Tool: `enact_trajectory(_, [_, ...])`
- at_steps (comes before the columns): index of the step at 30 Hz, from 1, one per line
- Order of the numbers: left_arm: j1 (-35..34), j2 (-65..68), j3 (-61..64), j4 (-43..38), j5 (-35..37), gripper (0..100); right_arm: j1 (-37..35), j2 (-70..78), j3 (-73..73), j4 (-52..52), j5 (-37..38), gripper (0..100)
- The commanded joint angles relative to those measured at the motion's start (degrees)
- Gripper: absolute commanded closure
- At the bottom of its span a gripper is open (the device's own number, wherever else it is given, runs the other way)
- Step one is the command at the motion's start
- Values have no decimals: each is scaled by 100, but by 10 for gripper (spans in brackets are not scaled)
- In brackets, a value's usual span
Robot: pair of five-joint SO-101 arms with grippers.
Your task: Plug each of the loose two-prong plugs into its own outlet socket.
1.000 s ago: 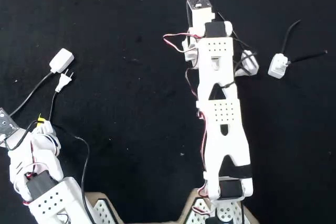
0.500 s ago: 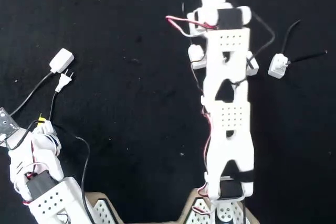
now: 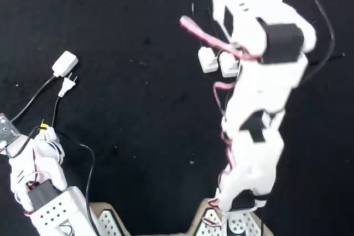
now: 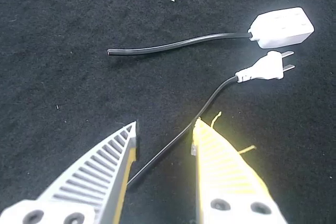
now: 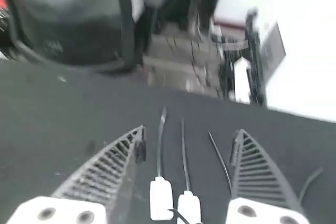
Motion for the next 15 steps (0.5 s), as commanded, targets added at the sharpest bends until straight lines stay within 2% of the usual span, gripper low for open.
enact_trajectory(1, [66, -53, -295, -123, 9, 820, -440, -1464, 1385, 193, -62, 751])
enact_trajectory(4, [66, -53, -295, -123, 9, 820, -809, -2325, 2923, 167, -62, 751])
enact_trajectory(9, [66, -53, -295, -123, 9, 820, -1574, -2958, 5798, -176, -62, 751])
enact_trajectory(12, [75, -53, -286, -123, 9, 820, -2040, -3231, 7451, -651, -53, 751])
enact_trajectory(15, [277, -53, -277, -123, 18, 820, -2347, -3495, 9130, -1626, -53, 751])
